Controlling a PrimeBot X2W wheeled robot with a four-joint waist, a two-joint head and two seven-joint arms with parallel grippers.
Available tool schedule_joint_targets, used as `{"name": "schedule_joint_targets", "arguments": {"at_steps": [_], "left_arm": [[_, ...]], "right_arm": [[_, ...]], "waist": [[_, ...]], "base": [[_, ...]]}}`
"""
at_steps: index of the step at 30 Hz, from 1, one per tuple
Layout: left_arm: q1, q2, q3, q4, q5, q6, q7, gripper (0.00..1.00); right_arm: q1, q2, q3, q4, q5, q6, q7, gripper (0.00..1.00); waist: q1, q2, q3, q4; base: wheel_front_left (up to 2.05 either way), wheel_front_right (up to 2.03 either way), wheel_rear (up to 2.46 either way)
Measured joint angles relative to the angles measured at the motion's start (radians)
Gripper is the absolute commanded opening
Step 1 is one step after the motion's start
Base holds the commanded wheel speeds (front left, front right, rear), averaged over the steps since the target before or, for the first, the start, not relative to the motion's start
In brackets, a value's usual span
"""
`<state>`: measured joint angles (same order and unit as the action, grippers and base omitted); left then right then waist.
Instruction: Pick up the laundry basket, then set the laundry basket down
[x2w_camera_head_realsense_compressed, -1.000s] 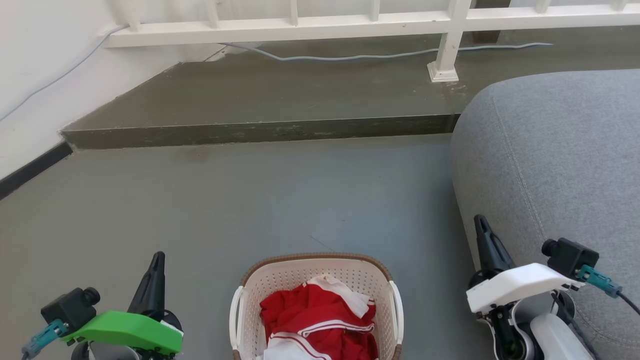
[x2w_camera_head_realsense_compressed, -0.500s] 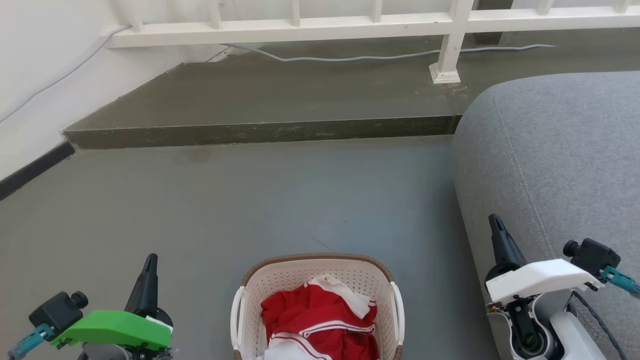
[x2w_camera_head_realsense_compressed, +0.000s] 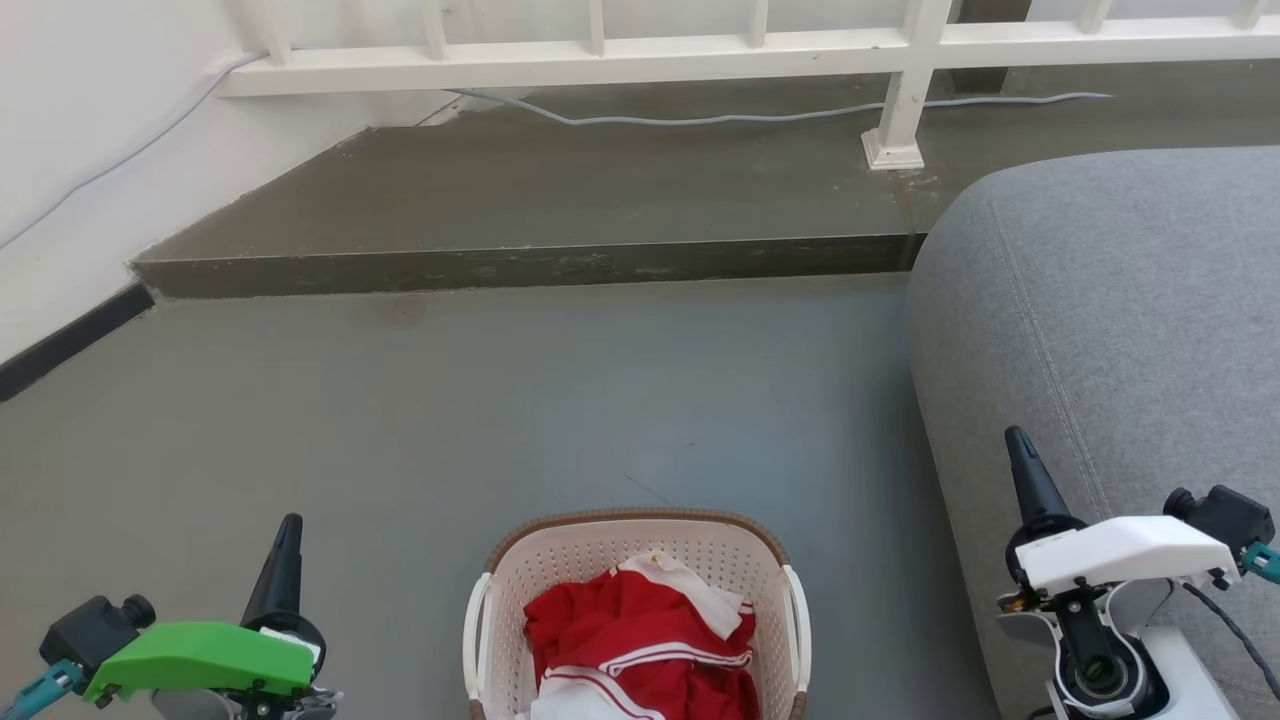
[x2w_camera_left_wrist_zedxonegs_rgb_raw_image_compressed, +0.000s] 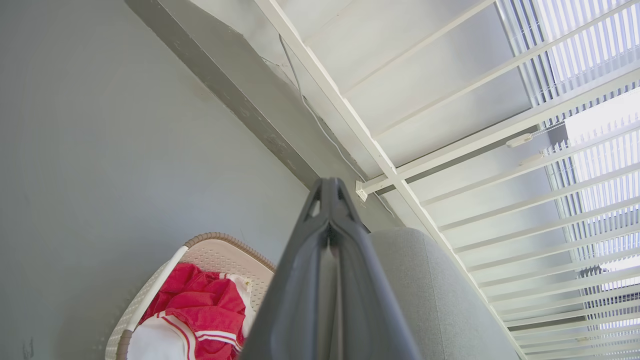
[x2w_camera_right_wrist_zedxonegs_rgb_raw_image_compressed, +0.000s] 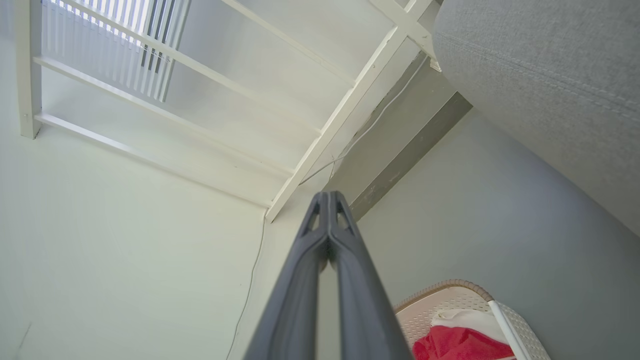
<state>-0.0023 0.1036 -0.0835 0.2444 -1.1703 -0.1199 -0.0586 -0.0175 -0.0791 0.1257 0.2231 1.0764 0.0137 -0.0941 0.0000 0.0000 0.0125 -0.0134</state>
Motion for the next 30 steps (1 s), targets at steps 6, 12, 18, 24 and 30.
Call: {"name": "schedule_joint_targets", "arguments": {"at_steps": [6,12,18,24,30], "left_arm": [[-0.004,-0.005,0.019,0.003,-0.061,0.0,0.017,0.0],[-0.018,-0.018,0.035,0.007,-0.123,0.0,0.042,0.0],[-0.023,-0.019,0.052,0.009,-0.172,0.0,0.058,0.0],[-0.025,-0.025,0.069,0.014,-0.232,0.0,0.077,0.0],[-0.031,-0.029,0.086,0.018,-0.29,0.0,0.096,0.0]], "right_arm": [[-0.002,-0.001,-0.025,0.005,0.081,0.013,0.021,0.0],[-0.005,-0.002,-0.049,0.01,0.161,0.029,0.04,0.0],[-0.011,-0.003,-0.066,0.015,0.227,0.039,0.052,0.0],[-0.016,-0.007,-0.091,0.019,0.303,0.049,0.072,0.0],[-0.016,-0.009,-0.114,0.025,0.385,0.062,0.09,0.0]], "waist": [[0.0,0.0,-0.001,0.002],[0.0,0.0,-0.003,0.004],[0.0,0.0,-0.004,0.005],[0.0,0.0,-0.005,0.007],[0.0,0.0,-0.006,0.009]], "base": [[0.0,0.0,0.0],[0.0,0.0,0.0],[0.0,0.0,0.0],[0.0,0.0,0.0],[0.0,0.0,0.0]]}}
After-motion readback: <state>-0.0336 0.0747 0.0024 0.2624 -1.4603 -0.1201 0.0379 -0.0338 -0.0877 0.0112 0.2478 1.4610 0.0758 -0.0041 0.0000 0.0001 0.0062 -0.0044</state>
